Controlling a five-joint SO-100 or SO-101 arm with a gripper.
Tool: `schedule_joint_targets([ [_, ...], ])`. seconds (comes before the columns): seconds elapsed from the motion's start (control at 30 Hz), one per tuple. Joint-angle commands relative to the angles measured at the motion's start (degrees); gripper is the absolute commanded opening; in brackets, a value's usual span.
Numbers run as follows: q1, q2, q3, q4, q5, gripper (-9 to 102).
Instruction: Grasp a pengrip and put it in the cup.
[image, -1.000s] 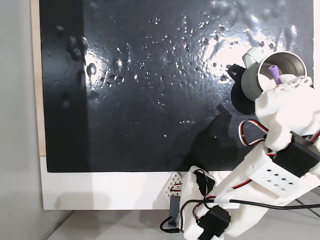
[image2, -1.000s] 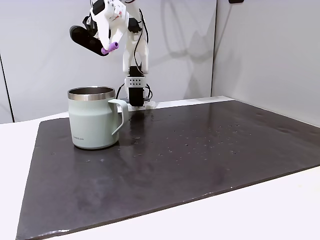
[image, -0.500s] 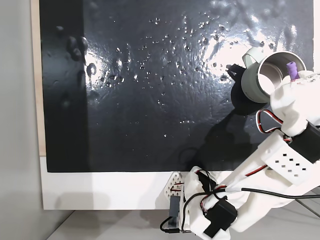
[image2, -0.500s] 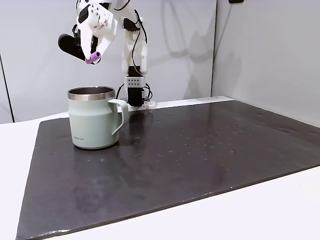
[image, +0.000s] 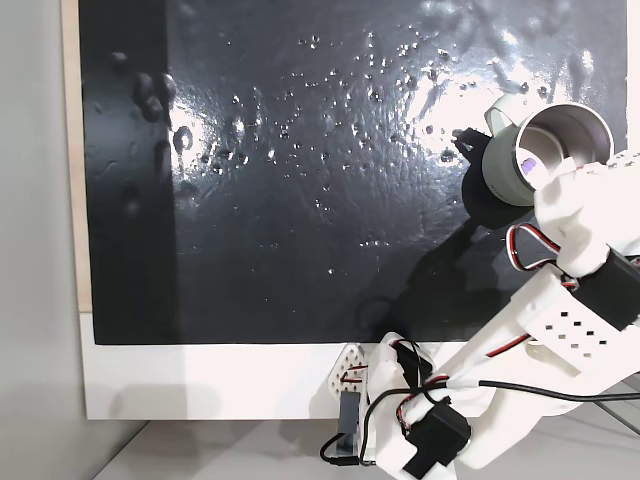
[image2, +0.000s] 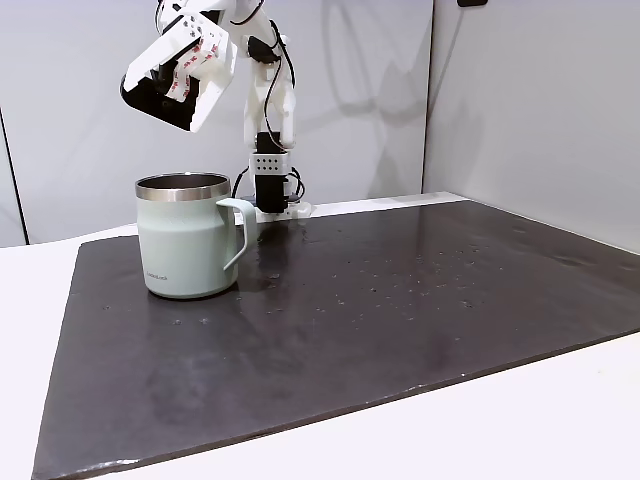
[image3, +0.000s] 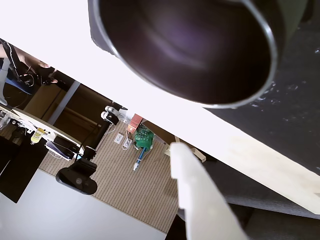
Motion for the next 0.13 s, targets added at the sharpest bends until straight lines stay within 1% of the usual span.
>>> schedule_joint_targets([
  [0.0,-1.1,4.6,-0.1,-1.9,-0.6,34],
  [0.1,-1.4,5.2,0.5,-1.9,-0.6,34],
])
